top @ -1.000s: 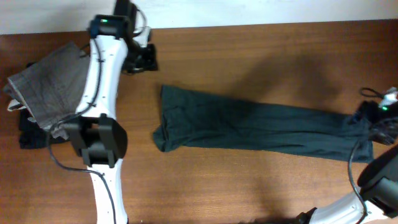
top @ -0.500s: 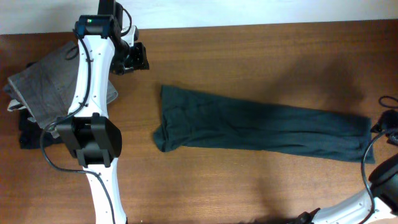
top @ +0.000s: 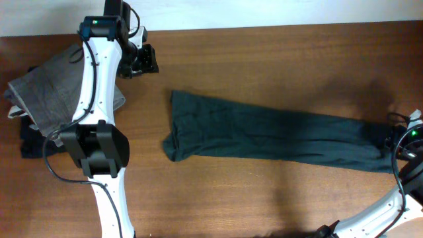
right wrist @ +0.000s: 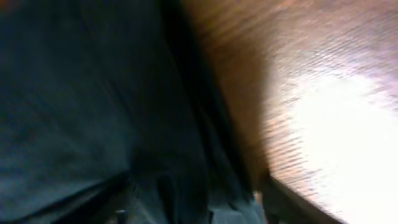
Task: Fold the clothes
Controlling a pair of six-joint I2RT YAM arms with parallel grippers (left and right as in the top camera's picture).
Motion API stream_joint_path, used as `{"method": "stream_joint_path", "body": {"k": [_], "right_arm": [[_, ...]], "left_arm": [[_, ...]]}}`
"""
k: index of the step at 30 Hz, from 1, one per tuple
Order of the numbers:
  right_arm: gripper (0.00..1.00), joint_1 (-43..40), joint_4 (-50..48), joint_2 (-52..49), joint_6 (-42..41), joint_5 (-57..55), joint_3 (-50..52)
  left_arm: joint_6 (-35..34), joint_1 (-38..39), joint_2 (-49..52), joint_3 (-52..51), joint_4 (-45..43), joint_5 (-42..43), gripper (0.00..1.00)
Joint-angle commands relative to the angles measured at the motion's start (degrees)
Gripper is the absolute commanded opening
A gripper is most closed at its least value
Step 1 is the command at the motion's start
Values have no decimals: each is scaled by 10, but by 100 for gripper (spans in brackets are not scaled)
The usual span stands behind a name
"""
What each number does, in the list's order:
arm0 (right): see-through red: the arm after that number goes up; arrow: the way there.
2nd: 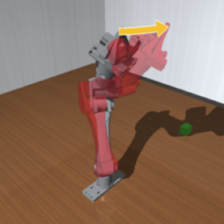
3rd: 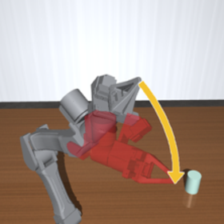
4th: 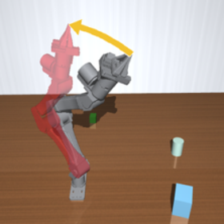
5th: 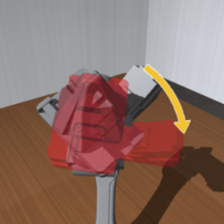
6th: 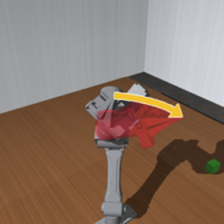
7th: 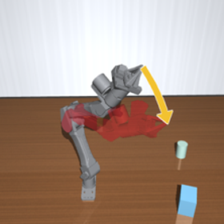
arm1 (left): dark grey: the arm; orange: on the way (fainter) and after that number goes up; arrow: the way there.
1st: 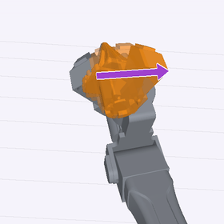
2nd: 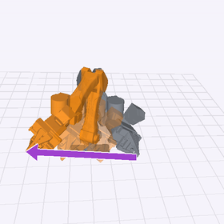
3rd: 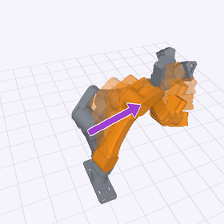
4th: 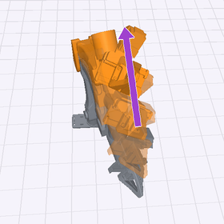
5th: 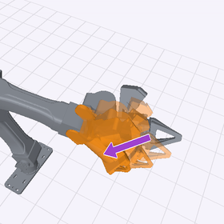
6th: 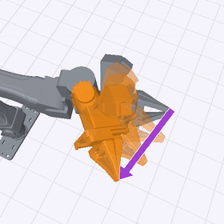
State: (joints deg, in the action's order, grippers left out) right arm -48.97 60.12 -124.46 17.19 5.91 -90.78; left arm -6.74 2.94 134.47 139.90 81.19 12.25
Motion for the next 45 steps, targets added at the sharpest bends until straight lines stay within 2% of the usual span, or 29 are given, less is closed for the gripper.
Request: {"method": "stream_joint_path", "body": {"k": [1,2,5,9,11,20,27,32,39,45], "right_arm": [[46,1,-1,-27,7,9,6],[38,1,-2,-27,9,9,6],[22,1,-2,-27,8,9,6],[8,1,3,-26,8,10,-5],[4,1,13,-26,8,10,-21],[4,2,142,-26,-5,45,-198],[4,29,254,-20,-7,118,-316],[4,93,291,2,-7,127,-329],[4,224,329,16,-7,128,-329],[4,325,364,16,-47,137,-329]], "left_arm": [[1,-1,-7,8,-1,4,54],[1,-1,-7,8,-1,4,54],[1,-1,-7,8,-2,4,54],[1,-1,-7,8,-5,0,54],[1,-1,-7,8,-7,0,54],[1,-1,-7,8,-10,0,54],[1,-1,-7,8,-12,0,55],[1,-1,-7,8,-12,0,55],[1,-1,-7,8,-15,0,55],[1,-1,-7,8,-17,0,55]]}}
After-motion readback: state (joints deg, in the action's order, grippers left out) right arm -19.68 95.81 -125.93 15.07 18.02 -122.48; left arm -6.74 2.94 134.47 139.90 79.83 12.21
